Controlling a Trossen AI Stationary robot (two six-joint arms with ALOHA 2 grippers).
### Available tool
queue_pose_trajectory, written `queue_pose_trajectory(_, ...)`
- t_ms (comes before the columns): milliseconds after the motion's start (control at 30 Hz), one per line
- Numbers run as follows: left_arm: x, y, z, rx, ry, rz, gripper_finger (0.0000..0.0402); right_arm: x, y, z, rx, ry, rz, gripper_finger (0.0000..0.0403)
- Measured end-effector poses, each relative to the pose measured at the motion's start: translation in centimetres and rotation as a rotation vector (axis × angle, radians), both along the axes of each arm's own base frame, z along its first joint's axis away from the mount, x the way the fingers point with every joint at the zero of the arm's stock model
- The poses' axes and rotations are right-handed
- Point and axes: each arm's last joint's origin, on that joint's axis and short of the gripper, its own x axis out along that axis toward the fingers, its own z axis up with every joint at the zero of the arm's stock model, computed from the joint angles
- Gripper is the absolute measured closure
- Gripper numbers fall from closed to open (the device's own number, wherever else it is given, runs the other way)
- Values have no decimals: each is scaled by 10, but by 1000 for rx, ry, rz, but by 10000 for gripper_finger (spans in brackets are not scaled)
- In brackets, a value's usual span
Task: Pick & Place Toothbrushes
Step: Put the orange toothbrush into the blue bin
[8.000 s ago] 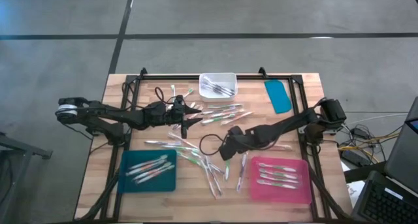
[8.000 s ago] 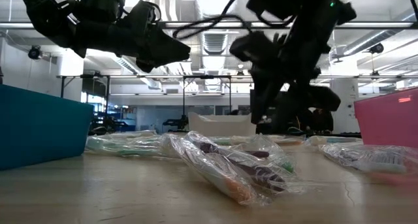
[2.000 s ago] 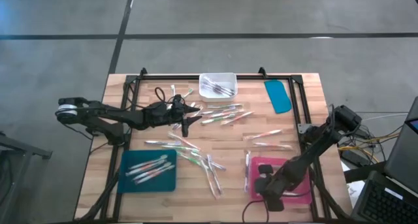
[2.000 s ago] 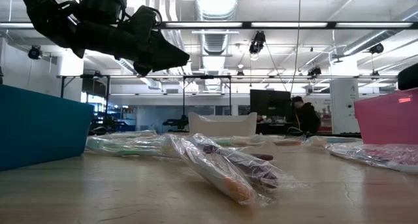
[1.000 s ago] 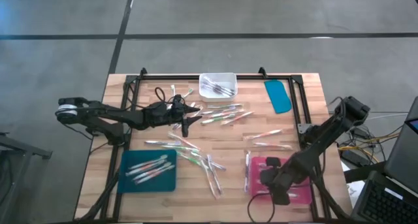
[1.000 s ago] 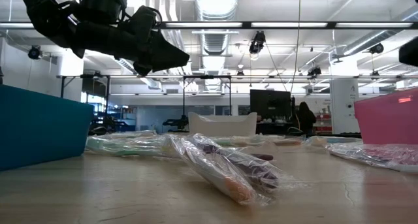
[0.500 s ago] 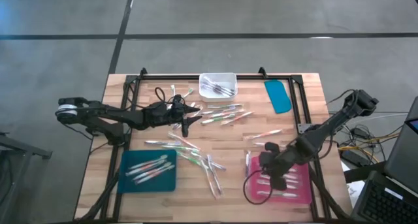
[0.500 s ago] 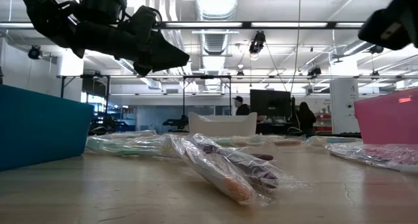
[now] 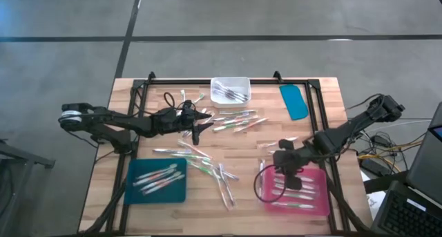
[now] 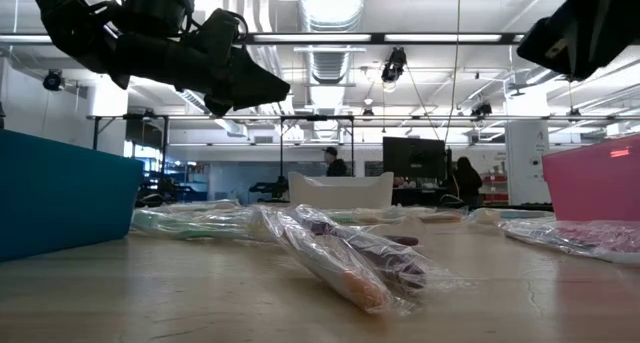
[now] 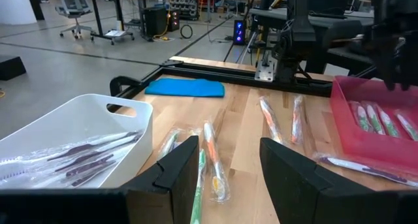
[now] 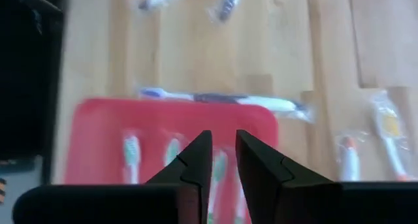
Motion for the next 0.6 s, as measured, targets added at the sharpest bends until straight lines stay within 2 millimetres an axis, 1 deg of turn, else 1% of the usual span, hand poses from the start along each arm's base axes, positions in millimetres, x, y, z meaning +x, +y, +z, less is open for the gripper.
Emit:
queue_pose_trajectory(67, 0, 0, 0, 0, 0, -1, 234, -3, -6, -1, -44, 51, 6, 328)
queue_pose_trajectory(167, 0, 0, 0, 0, 0, 0, 234, -8, -16, -3, -130, 117, -34, 320)
queue_pose_trajectory(300, 0, 0, 0, 0, 0, 0, 234, -10, -26, -5, -230, 150, -85, 308)
queue_pose_trajectory(467, 0, 0, 0, 0, 0, 0, 234, -9, -39, -7, -306, 164, -150, 293)
queue_pose_trajectory(600, 0, 0, 0, 0, 0, 0, 234, -7, -50, -11, -320, 190, -206, 281)
